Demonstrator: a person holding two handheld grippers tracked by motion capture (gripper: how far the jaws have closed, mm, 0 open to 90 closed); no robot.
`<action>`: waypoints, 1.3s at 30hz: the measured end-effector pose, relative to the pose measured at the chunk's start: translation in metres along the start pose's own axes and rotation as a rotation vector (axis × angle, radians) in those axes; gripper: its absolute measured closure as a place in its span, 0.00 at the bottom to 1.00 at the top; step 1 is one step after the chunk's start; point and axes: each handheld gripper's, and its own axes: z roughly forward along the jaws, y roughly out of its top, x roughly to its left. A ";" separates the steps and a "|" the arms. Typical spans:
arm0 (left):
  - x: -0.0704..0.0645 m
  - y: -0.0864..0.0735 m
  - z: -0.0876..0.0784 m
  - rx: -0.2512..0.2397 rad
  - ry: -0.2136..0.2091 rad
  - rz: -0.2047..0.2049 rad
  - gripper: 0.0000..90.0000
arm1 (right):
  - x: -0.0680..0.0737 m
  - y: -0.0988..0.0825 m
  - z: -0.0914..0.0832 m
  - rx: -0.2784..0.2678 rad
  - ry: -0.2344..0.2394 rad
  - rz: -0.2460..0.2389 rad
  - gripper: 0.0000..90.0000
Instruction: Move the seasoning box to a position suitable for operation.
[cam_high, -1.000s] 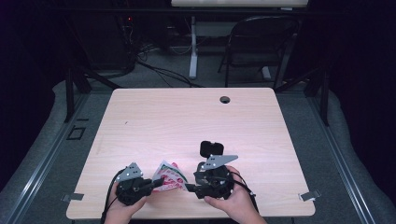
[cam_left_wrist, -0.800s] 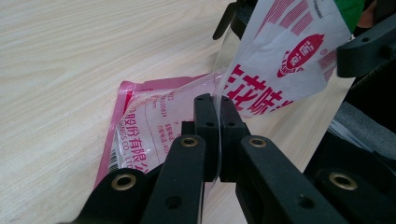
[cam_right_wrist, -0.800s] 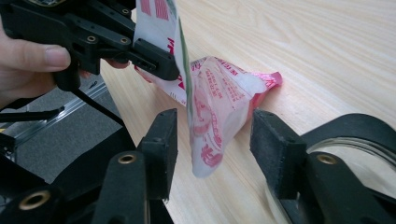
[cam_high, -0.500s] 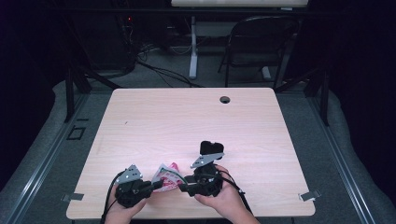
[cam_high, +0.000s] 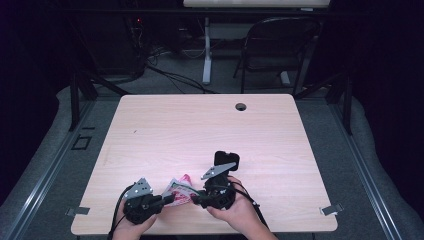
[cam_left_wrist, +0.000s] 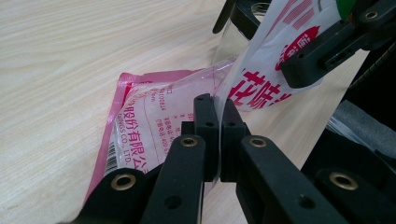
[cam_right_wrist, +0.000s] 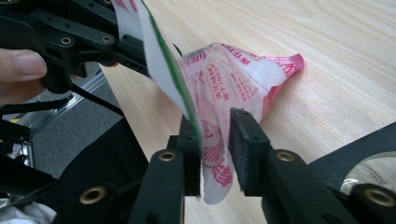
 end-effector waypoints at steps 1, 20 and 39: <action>0.000 0.000 0.000 0.000 0.002 0.008 1.00 | 0.000 0.000 0.000 0.001 0.002 0.004 0.86; 0.000 -0.004 -0.001 -0.010 0.032 0.042 0.75 | -0.003 -0.002 0.002 0.040 0.016 -0.027 1.00; 0.004 -0.012 0.009 0.042 0.099 0.104 0.37 | -0.006 -0.003 0.001 0.034 0.024 -0.027 1.00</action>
